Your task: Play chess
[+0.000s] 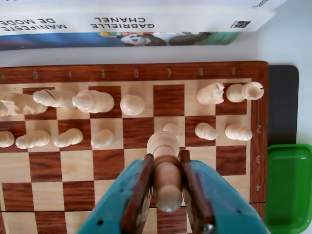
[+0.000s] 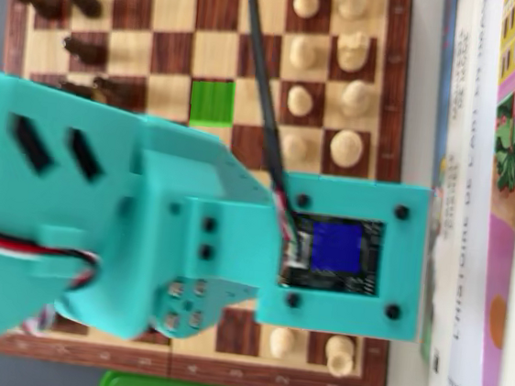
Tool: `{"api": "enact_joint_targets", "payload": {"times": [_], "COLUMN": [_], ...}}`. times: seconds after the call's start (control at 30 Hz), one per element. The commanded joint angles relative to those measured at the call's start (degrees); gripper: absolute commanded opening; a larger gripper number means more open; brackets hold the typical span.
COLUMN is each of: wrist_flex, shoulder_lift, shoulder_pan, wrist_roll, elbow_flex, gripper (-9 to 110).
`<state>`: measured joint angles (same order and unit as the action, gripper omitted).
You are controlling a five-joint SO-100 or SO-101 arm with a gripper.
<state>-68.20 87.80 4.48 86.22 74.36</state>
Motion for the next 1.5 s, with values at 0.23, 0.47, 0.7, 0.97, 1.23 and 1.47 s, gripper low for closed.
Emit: {"api": "enact_joint_targets", "payload": {"times": [0.23, 0.47, 0.7, 0.97, 1.23, 1.47], "wrist_flex": [3.9, 3.9, 3.9, 3.8, 3.9, 3.9], "shoulder_lift": [19.9, 22.2, 17.6, 10.7, 5.8, 4.8], "shoulder_pan": [-8.8, -14.9, -17.8, -19.0, -19.6, -19.4], "wrist_roll": [5.7, 7.6, 9.2, 9.2, 9.2, 9.2], "elbow_flex": [21.8, 29.0, 28.7, 26.5, 23.9, 23.8], "gripper": [5, 5, 5, 5, 5, 5]}}
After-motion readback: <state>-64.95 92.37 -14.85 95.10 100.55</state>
